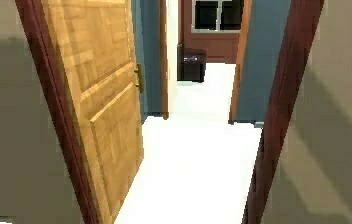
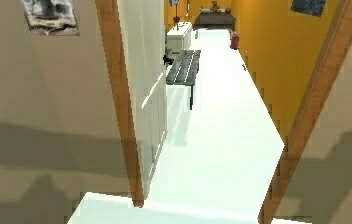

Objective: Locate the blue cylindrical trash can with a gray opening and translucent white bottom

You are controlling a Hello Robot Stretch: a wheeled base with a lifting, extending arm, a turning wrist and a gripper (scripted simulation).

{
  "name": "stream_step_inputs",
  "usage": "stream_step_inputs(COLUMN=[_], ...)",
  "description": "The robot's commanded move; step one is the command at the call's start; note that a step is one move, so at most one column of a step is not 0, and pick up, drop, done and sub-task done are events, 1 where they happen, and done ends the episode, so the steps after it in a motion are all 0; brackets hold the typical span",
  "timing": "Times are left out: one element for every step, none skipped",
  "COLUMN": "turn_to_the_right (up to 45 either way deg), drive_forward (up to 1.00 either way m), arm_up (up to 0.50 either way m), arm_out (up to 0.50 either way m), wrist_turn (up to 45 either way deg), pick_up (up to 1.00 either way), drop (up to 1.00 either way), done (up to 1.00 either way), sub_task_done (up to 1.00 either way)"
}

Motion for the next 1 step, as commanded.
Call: stream_step_inputs(turn_to_the_right=[6.0], drive_forward=[0.0], arm_up=[0.0], arm_out=[0.0], wrist_turn=[0.0], pick_up=[0.0], drop=[0.0], done=[0.0], sub_task_done=[0.0])
